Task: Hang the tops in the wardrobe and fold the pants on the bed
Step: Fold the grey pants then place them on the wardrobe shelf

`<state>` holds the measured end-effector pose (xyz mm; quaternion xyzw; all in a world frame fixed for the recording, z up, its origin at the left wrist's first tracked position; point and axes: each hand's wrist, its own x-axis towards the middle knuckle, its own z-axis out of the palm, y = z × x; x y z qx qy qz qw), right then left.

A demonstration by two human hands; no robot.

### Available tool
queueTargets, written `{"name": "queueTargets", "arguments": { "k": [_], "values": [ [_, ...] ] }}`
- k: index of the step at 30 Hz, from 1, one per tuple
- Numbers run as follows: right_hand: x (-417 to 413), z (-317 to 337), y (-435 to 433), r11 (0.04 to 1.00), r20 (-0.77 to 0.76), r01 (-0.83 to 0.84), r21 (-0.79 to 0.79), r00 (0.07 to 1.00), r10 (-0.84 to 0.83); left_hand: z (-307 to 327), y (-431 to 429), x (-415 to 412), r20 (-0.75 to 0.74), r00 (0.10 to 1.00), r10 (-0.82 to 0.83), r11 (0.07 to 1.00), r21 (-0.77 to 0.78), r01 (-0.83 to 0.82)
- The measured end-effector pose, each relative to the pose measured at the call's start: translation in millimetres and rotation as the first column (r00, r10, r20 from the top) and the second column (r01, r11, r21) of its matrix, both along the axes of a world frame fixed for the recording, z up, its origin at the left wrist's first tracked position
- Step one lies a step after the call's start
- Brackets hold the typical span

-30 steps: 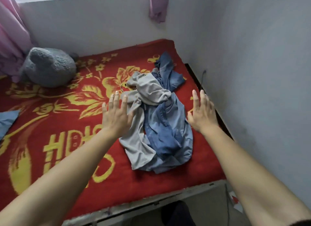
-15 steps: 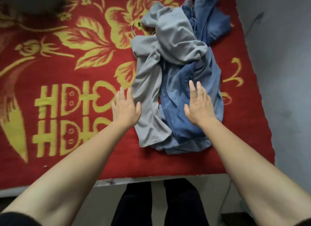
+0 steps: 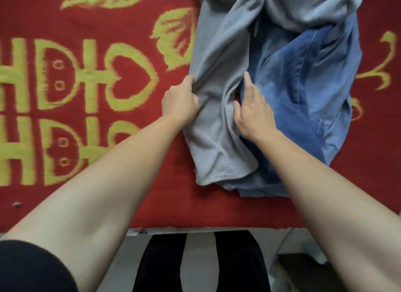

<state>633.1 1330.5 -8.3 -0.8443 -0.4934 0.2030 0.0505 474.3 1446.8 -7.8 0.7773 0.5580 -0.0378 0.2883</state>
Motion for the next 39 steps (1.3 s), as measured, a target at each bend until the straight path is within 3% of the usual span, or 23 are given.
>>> {"name": "queueTargets", "arguments": {
  "k": [3,9,13,17,19,21,23,25,27,30,32,35,37,39],
  "values": [
    [-16.1,0.8,26.9,0.998,0.058,0.037,0.046,0.997,-0.040,4.0,6.0,-54.0,-0.153,0.966,-0.206,0.968,0.110,0.224],
    [-63.2,8.5,93.5,0.963,0.296,-0.190,0.190,0.947,0.129,13.5,31.1,-172.2,-0.532,0.812,-0.239,0.939,0.086,0.333],
    [-93.2,9.2,133.3,0.941,0.344,-0.333,0.058,0.892,0.294,20.0,58.9,-209.1,-0.686,0.713,-0.143,0.964,0.066,0.257],
    [-94.5,-7.7,148.9,0.927,0.346,-0.351,-0.128,0.861,0.374,20.2,64.3,-248.3,-0.737,0.665,-0.125,0.983,-0.002,0.182],
    [-99.7,-15.6,141.8,0.891,0.329,-0.407,-0.202,0.829,0.453,14.7,57.1,-257.6,-0.728,0.674,-0.125,0.991,-0.052,0.127],
    [-109.9,-15.6,122.0,0.895,0.252,-0.414,-0.164,0.860,0.444,8.3,49.1,-257.2,-0.703,0.705,-0.096,0.995,-0.049,0.086],
    [-119.9,-9.3,90.5,0.910,0.141,-0.408,-0.077,0.899,0.415,6.0,43.4,-246.5,-0.602,0.797,-0.034,0.996,0.041,0.074],
    [-125.7,-3.9,53.4,0.883,0.064,-0.466,-0.065,0.881,0.469,6.9,43.9,-227.2,-0.428,0.903,0.023,0.989,0.143,0.042],
    [-128.7,10.7,28.1,0.808,-0.042,-0.561,-0.180,0.825,0.563,5.4,49.9,-203.1,-0.281,0.959,0.047,0.985,0.174,0.003],
    [-122.9,22.4,17.9,0.667,-0.177,-0.654,-0.358,0.749,0.639,1.3,64.3,-162.3,-0.176,0.984,-0.003,0.995,0.096,0.021],
    [-118.1,23.4,26.3,0.721,-0.145,-0.615,-0.320,0.784,0.604,-3.7,73.0,-137.7,-0.130,0.991,-0.028,1.000,0.007,0.029],
    [-106.2,16.8,54.1,0.931,-0.062,-0.365,-0.005,0.930,0.364,-14.1,83.0,-115.8,-0.013,0.998,0.053,0.978,-0.201,-0.055],
    [-92.7,8.7,82.9,0.920,0.071,-0.369,0.134,0.929,0.362,-12.9,79.4,-111.7,0.076,0.986,0.151,0.966,-0.225,-0.130],
    [-82.5,4.6,110.4,0.857,0.237,-0.509,0.078,0.845,0.480,-9.1,70.3,-118.9,0.033,0.992,0.126,0.985,-0.122,-0.121]
  ]
}}
